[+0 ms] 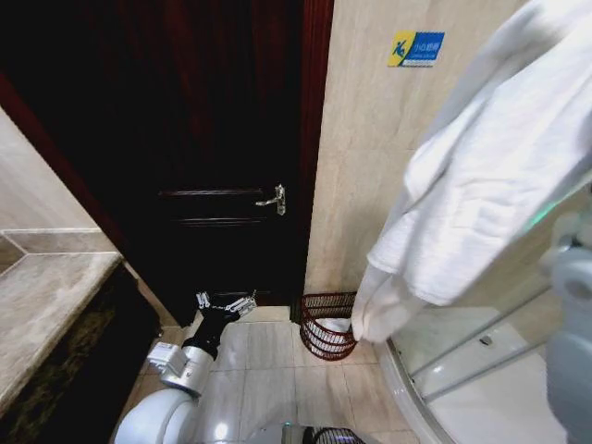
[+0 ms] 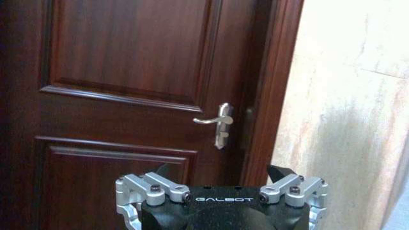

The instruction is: Discard the used towel into the hamper.

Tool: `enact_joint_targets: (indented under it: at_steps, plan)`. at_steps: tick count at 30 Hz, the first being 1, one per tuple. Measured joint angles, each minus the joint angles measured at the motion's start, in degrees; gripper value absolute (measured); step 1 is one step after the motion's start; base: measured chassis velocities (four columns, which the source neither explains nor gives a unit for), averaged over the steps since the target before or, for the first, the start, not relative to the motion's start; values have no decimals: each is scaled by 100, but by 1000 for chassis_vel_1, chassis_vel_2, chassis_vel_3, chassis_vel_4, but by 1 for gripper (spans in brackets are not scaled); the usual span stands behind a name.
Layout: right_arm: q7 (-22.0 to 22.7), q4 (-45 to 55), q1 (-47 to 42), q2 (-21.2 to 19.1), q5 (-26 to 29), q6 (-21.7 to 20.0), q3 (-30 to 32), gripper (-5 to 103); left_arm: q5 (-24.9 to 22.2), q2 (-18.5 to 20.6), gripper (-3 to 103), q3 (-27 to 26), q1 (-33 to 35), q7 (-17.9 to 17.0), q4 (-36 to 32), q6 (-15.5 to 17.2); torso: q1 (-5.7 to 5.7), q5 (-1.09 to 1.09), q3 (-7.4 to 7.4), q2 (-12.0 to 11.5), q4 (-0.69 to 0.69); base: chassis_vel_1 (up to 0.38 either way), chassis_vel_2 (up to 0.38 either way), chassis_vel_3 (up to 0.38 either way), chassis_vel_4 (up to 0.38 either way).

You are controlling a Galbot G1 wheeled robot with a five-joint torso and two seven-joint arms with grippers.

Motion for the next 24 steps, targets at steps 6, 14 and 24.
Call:
enact_joint_targets:
  at_steps: [6,14,24]
  plan:
    - [-47,-673,647,19,-61,10,-404,8,0,0,100,-1,-1,0,0,0,7,0,2,-3,0,4,11,6,-3]
    - [-78,-1041,1182,223,-234,45,-801,8,0,1,100,0,-1,0,0,0,4,0,2,-2,-2,0,0,0,0]
    - [-111,-1316,1751,485,-435,45,-1084,8,0,0,100,0,-1,0,0,0,4,0,2,-2,-1,0,0,0,0]
